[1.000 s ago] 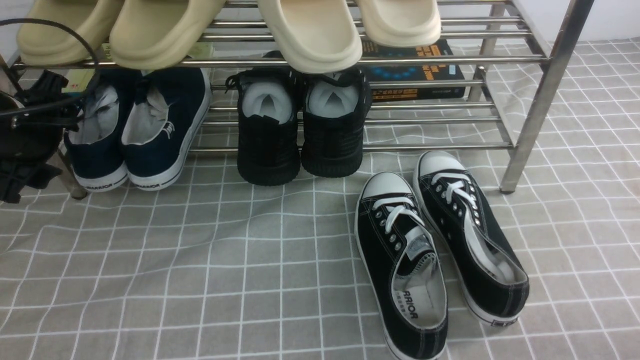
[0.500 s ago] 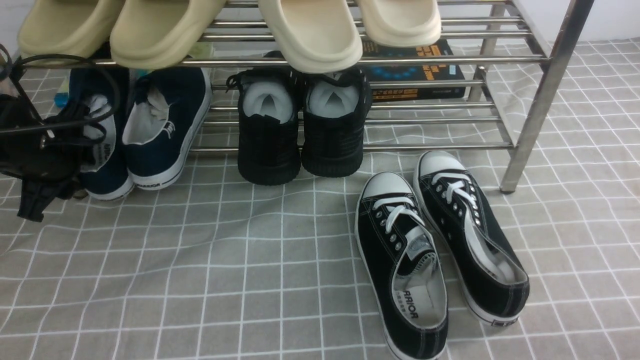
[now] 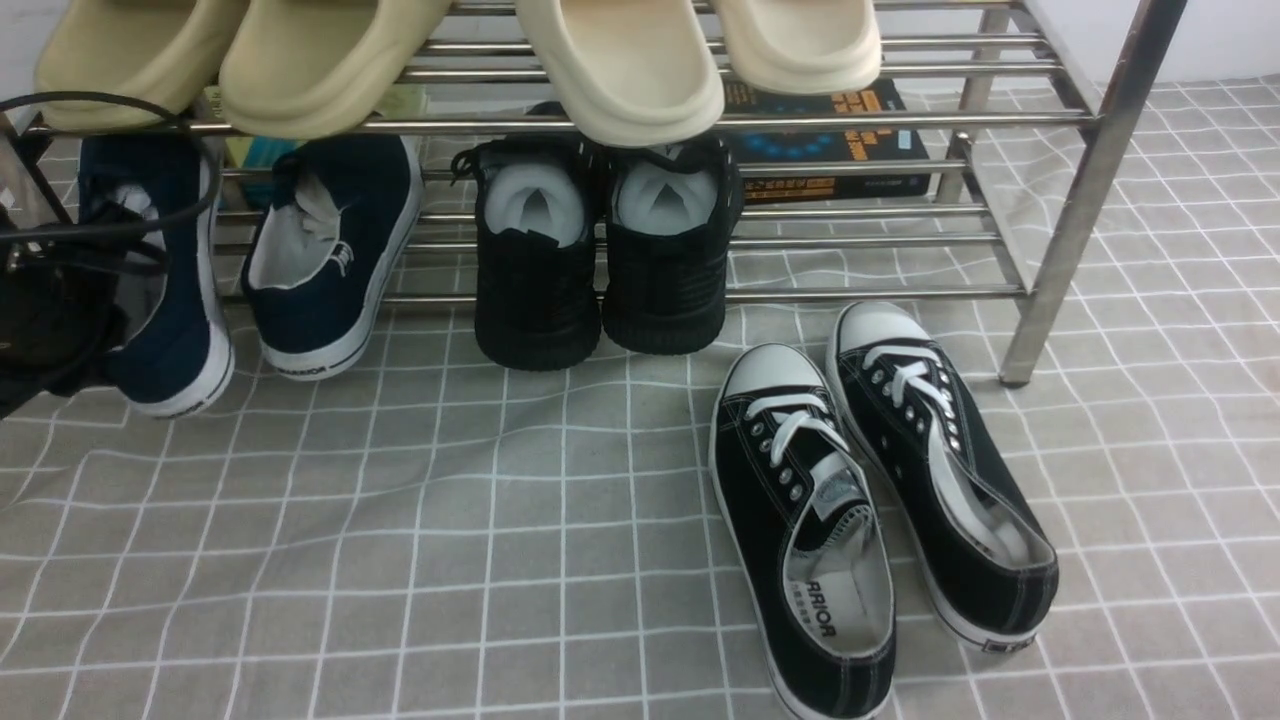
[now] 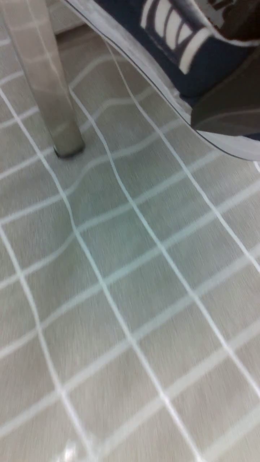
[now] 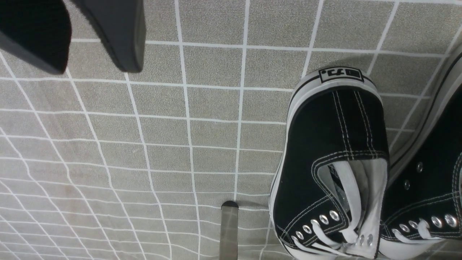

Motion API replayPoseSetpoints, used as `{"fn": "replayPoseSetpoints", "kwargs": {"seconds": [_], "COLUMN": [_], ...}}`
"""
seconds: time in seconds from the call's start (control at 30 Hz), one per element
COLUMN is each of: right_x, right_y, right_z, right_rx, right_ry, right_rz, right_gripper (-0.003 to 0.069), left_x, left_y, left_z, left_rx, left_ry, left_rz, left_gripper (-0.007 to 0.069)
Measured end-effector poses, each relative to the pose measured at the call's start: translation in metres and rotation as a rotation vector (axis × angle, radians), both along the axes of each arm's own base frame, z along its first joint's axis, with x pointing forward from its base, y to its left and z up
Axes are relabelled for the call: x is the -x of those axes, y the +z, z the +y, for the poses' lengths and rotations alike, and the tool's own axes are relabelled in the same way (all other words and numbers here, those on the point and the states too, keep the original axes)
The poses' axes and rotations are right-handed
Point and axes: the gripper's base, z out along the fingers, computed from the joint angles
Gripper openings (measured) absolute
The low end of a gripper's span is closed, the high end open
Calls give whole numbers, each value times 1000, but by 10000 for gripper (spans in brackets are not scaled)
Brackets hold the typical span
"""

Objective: Take the shoes off the shelf with your hand from the grey coffee tablecloth.
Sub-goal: 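Set the held shoe down on the floor in front of the rack with the left gripper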

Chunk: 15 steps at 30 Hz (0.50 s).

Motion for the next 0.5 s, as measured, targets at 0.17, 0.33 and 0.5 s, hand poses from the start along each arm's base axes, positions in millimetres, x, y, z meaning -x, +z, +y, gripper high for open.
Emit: {"fn": "replayPoseSetpoints", "kwargs": {"seconds": [0.17,0.33,0.5], "right_x": [0,0,0], "right_y": [0,0,0], "right_z": [0,0,0], "right_rx": [0,0,0], "right_ry": [0,0,0], "right_rz": [0,0,0], "right_gripper": [238,238,238], "left_x": [25,41,73], "left_y": [16,19,1], "left_z": [2,3,3], "left_rx": [-80,-111,-132], "left_ry": [-65,-86,-78], "left_rz": [125,188,263], "left_gripper": [41,41,41]}}
